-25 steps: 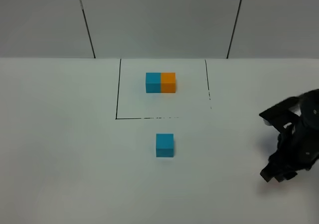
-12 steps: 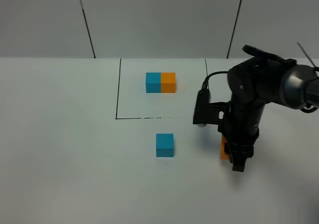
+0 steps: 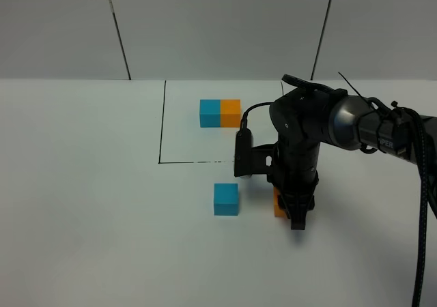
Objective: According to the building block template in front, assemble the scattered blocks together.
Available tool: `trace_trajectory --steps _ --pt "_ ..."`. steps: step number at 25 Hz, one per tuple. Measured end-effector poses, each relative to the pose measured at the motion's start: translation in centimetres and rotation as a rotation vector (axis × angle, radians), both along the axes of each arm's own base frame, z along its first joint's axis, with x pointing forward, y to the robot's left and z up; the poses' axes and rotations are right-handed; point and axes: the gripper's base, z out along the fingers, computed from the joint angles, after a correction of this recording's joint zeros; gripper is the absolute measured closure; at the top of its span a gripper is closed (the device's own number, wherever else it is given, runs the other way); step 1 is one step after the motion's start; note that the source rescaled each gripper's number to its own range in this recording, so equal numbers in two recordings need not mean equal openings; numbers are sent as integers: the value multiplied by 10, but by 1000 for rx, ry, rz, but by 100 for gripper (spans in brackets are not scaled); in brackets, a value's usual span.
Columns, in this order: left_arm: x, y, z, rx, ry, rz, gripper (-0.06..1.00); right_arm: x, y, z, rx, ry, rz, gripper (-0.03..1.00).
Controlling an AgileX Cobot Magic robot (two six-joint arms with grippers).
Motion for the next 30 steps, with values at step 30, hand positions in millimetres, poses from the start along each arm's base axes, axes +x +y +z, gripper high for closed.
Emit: trace_trajectory --steps 30 --pt "0 0 0 0 0 0 26 6 16 -11 46 -2 29 96"
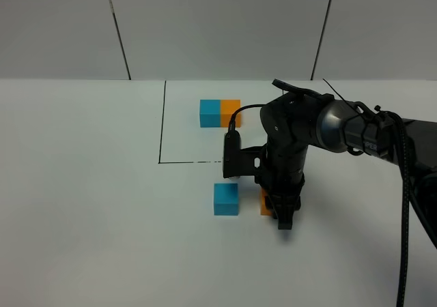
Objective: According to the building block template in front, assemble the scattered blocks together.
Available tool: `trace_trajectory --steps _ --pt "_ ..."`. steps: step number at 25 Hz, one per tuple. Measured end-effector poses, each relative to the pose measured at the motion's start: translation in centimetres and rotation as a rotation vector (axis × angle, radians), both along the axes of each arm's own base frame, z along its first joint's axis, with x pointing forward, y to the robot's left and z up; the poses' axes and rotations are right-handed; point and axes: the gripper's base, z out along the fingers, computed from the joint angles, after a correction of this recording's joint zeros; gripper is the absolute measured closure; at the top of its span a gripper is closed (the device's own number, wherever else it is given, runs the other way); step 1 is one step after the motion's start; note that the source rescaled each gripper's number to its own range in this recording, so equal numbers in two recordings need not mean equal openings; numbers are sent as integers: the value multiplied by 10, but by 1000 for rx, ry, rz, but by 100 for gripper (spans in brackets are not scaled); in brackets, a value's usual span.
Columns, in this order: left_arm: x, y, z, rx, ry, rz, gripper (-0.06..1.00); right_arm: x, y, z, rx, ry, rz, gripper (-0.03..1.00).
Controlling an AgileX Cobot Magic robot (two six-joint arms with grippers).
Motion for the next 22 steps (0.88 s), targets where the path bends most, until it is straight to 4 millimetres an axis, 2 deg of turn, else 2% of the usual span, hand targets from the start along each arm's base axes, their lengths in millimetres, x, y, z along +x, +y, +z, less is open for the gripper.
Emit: trace_trajectory --steps 4,22 --pt "0 0 0 0 0 0 26 2 8 -2 -8 12 10 96" --pt "0 0 0 0 0 0 26 2 17 -1 20 34 -4 96"
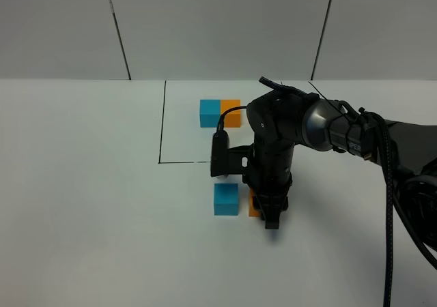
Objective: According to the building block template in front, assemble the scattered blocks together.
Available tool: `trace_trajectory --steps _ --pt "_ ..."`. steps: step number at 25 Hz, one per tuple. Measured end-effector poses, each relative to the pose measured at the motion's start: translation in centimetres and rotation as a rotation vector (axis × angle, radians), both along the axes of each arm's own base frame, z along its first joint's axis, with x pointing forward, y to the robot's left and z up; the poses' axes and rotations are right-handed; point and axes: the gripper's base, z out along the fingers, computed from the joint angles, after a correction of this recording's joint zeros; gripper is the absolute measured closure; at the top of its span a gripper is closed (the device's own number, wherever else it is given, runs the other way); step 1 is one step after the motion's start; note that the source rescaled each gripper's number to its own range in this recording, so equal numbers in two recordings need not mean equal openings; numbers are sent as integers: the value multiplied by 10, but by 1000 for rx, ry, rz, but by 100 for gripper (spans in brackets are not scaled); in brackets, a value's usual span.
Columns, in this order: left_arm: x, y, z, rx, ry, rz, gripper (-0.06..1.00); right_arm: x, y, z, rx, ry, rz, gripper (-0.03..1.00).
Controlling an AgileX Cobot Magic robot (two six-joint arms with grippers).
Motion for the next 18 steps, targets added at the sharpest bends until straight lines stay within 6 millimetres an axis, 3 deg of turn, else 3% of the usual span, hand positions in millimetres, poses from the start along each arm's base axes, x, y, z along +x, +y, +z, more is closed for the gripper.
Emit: trace_trajectory --steps 18 --pt "0 0 0 0 0 0 26 5 3 -1 -3 9 6 96"
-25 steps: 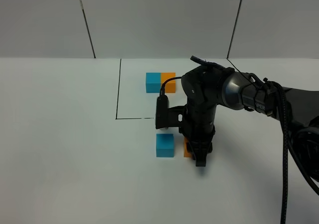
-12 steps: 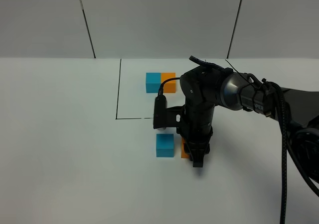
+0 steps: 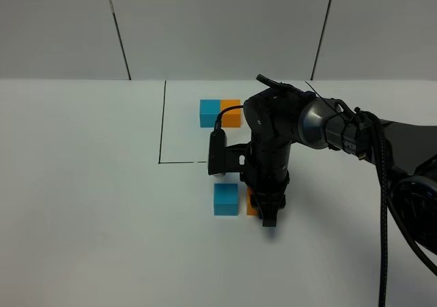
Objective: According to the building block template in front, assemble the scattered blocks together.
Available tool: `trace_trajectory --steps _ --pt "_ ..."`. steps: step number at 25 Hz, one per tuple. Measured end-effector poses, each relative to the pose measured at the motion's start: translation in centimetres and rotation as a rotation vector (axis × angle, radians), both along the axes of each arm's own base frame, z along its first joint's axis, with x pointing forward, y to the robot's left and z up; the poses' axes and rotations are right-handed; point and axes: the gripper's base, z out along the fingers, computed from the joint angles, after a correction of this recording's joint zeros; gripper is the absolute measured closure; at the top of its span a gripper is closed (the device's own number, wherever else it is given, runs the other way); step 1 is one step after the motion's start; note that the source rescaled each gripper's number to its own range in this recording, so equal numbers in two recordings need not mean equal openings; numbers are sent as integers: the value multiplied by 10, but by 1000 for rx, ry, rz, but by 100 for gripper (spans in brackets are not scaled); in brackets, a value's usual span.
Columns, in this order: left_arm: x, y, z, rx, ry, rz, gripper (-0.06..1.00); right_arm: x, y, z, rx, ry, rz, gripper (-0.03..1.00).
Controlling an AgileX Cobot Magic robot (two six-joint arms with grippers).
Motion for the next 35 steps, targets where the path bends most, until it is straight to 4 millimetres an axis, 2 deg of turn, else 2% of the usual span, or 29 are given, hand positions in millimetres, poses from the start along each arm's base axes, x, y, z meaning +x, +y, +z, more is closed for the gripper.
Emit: trace_trajectory --steps 35 --pt "0 0 0 0 0 0 26 -2 11 1 26 -25 1 96"
